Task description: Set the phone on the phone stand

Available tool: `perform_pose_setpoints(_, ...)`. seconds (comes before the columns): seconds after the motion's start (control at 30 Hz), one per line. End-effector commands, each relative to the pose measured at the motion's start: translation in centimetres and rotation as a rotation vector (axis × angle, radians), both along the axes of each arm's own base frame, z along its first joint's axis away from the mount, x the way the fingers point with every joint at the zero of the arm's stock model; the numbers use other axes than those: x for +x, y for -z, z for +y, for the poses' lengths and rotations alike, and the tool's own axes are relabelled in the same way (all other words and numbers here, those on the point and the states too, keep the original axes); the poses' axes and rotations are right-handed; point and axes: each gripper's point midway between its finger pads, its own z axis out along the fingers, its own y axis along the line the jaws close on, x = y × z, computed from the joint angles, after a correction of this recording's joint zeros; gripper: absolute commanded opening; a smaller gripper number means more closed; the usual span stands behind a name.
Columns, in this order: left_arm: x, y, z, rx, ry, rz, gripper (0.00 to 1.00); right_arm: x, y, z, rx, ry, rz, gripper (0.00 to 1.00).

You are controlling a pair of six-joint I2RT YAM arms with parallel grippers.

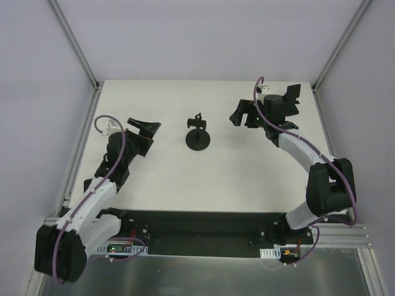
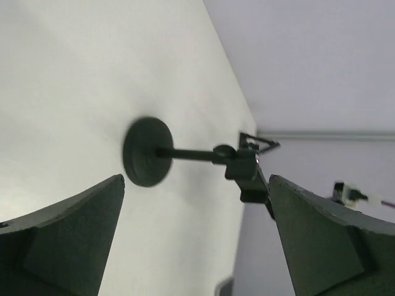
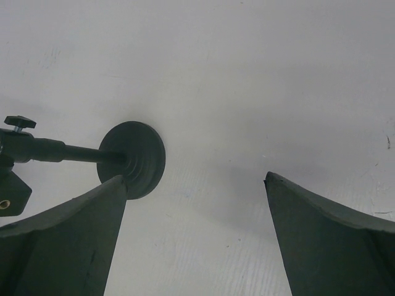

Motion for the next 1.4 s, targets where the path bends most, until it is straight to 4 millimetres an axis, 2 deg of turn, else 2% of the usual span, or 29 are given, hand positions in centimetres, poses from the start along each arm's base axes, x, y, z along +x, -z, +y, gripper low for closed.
perform_pose_setpoints(0.0, -7.2, 5.0, 10.7, 0.506, -0.248, 0.481, 0.99, 0.2, -2.4, -0.1, 0.044, 0.005, -0.06, 0.96)
perform_pose_setpoints(0.03, -7.8, 4.1, 11.8, 0.521, -0.282, 0.527, 0.99, 0.3, -2.4, -0.3, 0.044, 0.012, -0.057, 0.96)
perform_pose_setpoints(0.07, -9.5, 5.5, 13.3, 0.527, -0.287, 0.657, 0.99, 0.4, -2.4, -0.4, 0.046, 0.017, -0.054, 0.96)
perform_pose_setpoints(0.13, -10.3, 5.8, 13.6, 0.47, -0.276, 0.748, 0.99, 0.3, -2.3, -0.5, 0.046, 0.019, -0.049, 0.96)
perform_pose_setpoints(0.17, -11.8, 7.1, 13.2, 0.399, -0.267, 0.884, 0.99, 0.3, -2.3, -0.7, 0.043, 0.024, -0.047, 0.96)
perform_pose_setpoints(0.2, -12.5, 7.3, 14.5, 0.324, -0.34, 0.969, 0.99, 0.3, -2.3, -0.8, 0.042, 0.026, -0.047, 0.96)
perform_pose_setpoints(0.3, -15.1, 8.3, 15.9, 0.23, -0.465, 1.186, 0.99, 0.2, -2.4, -1.0, 0.044, 0.031, -0.048, 0.96)
perform_pose_setpoints(0.33, -15.4, 8.4, 16.2, 0.22, -0.494, 1.212, 0.99, 0.2, -2.4, -1.2, 0.043, 0.033, -0.049, 0.96)
perform_pose_setpoints(0.47, -15.8, 9.1, 17.7, 0.106, -0.627, 1.213, 0.99, 0.1, -2.5, -1.5, 0.04, 0.039, -0.054, 0.96)
perform_pose_setpoints(0.5, -16.1, 9.9, 17.5, 0.055, -0.63, 1.228, 0.99, 0.1, -2.6, -1.5, 0.042, 0.04, -0.054, 0.96)
perform_pose_setpoints(0.53, -16.0, 10.2, 18.2, -0.01, -0.679, 1.227, 0.99, 0.1, -2.6, -1.7, 0.041, 0.042, -0.055, 0.96)
perform_pose_setpoints(0.6, -15.8, 10.9, 18.0, -0.103, -0.679, 1.236, 0.99, 0.0, -2.5, -1.7, 0.042, 0.04, -0.055, 0.96)
perform_pose_setpoints(0.63, -15.3, 11.2, 18.6, -0.141, -0.698, 1.237, 0.99, 0.1, -2.5, -1.9, 0.043, 0.048, -0.054, 0.96)
perform_pose_setpoints(0.87, -13.1, 12.3, 20.9, -0.23, -0.778, 1.204, 0.99, 0.1, -2.6, -2.1, 0.05, 0.048, -0.057, 0.96)
perform_pose_setpoints(1.13, -13.1, 14.9, 22.0, -0.288, -0.84, 1.266, 0.99, 0.1, -2.5, -2.3, 0.061, 0.05, -0.055, 0.96)
perform_pose_setpoints(1.37, -13.5, 15.8, 23.2, -0.255, -0.892, 1.283, 0.99, 0.2, -2.5, -2.3, 0.065, 0.049, -0.057, 0.96)
